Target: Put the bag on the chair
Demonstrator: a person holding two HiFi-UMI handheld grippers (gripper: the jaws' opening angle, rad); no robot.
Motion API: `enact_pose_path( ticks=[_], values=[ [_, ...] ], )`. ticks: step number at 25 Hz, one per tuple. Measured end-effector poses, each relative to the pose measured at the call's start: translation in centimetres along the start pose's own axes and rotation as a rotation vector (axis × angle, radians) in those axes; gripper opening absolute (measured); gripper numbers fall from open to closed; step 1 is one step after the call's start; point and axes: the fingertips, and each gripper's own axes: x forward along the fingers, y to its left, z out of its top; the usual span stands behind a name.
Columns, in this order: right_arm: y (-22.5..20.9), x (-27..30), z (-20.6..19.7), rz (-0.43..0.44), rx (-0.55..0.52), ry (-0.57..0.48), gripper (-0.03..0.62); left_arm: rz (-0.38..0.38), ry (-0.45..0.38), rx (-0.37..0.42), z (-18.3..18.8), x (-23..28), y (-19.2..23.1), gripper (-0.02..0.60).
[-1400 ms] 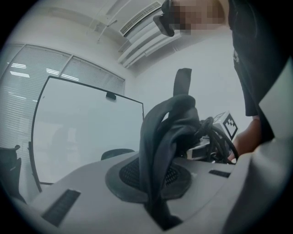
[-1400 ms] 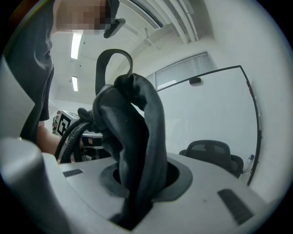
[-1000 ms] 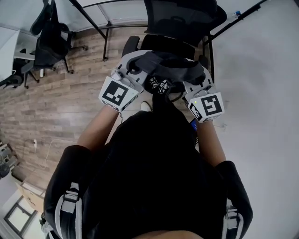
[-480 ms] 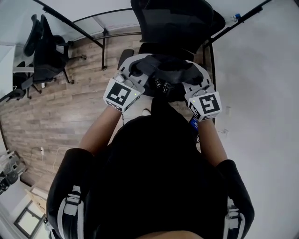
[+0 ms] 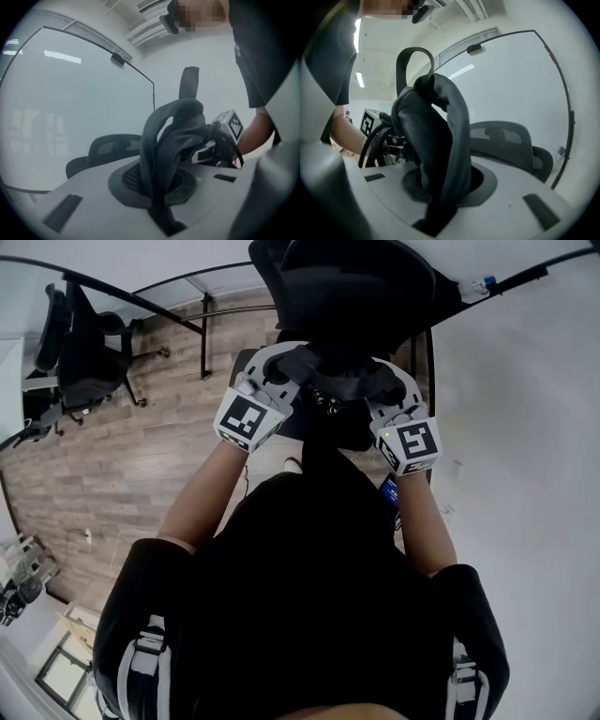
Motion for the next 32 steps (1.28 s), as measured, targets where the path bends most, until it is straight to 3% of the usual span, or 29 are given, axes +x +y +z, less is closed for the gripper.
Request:
enact_pose_path(
  ticks=[13,32],
  values=[
    [-6.4,5.7,-5.6,-0.006,0.049,0.019,0.070,0.008,0.034,-0.088,-6.1,7.3,4.4,0.021],
    [-11.4,11.7,-16.6,-0.004,0.152,0.145,0.071,0.013,0.192,-0.169,-17.4,13.8,7.4,0.020]
  ],
)
